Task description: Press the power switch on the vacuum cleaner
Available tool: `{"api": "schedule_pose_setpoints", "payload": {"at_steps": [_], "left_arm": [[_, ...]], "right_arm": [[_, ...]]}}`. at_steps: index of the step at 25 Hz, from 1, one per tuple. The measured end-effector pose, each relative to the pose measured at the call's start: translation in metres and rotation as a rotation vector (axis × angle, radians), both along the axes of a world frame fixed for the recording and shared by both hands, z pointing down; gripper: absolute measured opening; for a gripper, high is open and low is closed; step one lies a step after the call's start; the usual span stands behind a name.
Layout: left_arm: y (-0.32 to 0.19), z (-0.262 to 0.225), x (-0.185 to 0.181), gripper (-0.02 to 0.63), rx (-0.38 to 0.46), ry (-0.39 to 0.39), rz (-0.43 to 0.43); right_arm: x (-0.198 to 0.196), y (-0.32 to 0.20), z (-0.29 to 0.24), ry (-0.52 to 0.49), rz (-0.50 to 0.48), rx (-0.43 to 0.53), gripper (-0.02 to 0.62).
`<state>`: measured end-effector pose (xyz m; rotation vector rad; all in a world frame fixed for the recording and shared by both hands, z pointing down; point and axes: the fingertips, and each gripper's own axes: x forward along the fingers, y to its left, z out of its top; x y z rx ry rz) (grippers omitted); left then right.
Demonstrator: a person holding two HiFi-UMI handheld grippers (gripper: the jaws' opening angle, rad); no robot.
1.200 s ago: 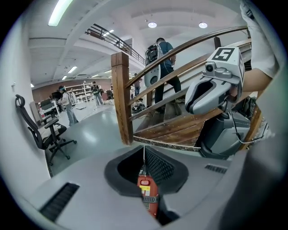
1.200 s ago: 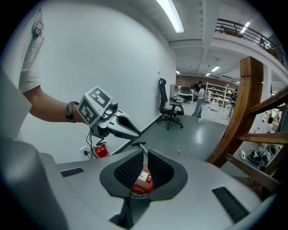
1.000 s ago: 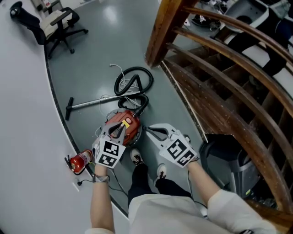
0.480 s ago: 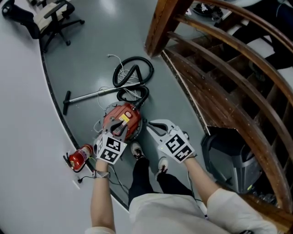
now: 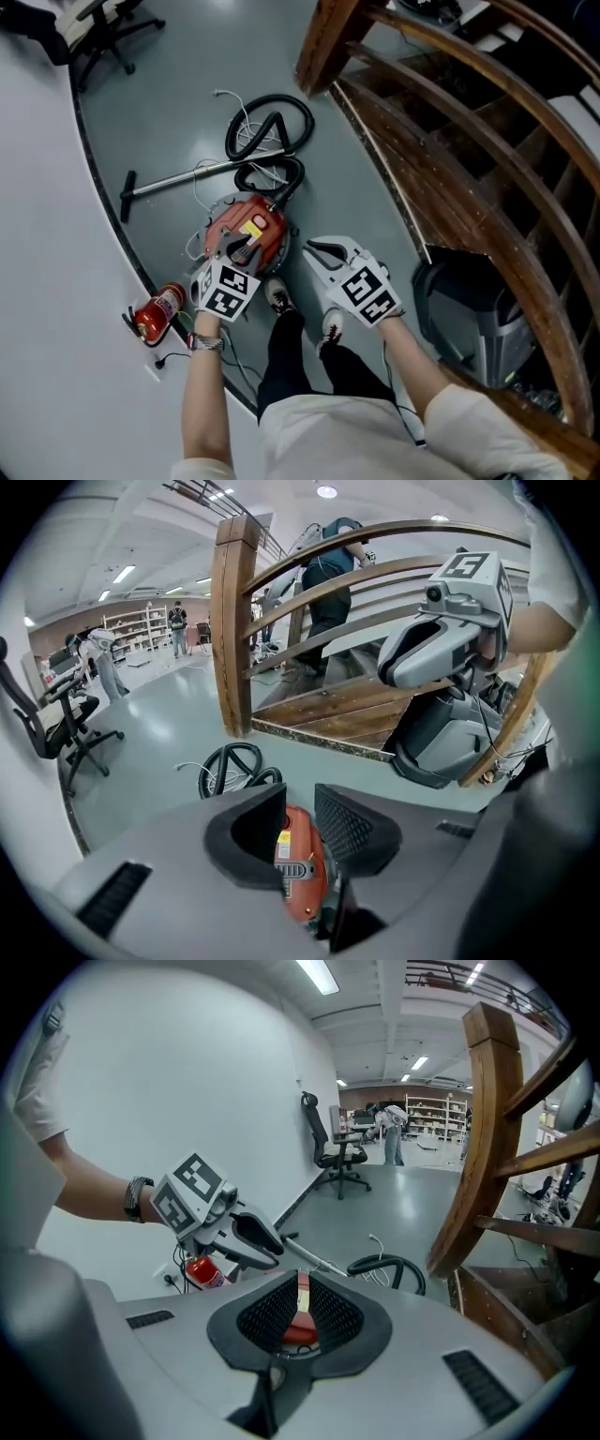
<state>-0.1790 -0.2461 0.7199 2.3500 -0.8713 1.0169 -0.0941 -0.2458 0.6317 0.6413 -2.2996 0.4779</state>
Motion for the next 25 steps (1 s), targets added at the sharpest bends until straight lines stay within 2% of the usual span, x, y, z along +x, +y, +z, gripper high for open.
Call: {"api": "schedule_pose_setpoints", "payload": {"at_steps": [6,12,25], "left_arm": [[-0.004,0.032,0.001,0.112,-0.042,0.001,-0.006],[-0.004,0.044,0.001,0.112,-0.069,0.0,-0.019],[-0.007,0.078,-0.001,0.114,-0.111,0.02,-0.051]], "right_arm": [[0.001,-0.001,0.015,-0.004,0.028,-0.03,0.04],[-0.003,0.001,0.041,0.007,0.019,-0.078,0.1],[-0.004,-0.006,0.11,0.032,0.032,-0.162,0.106]]}}
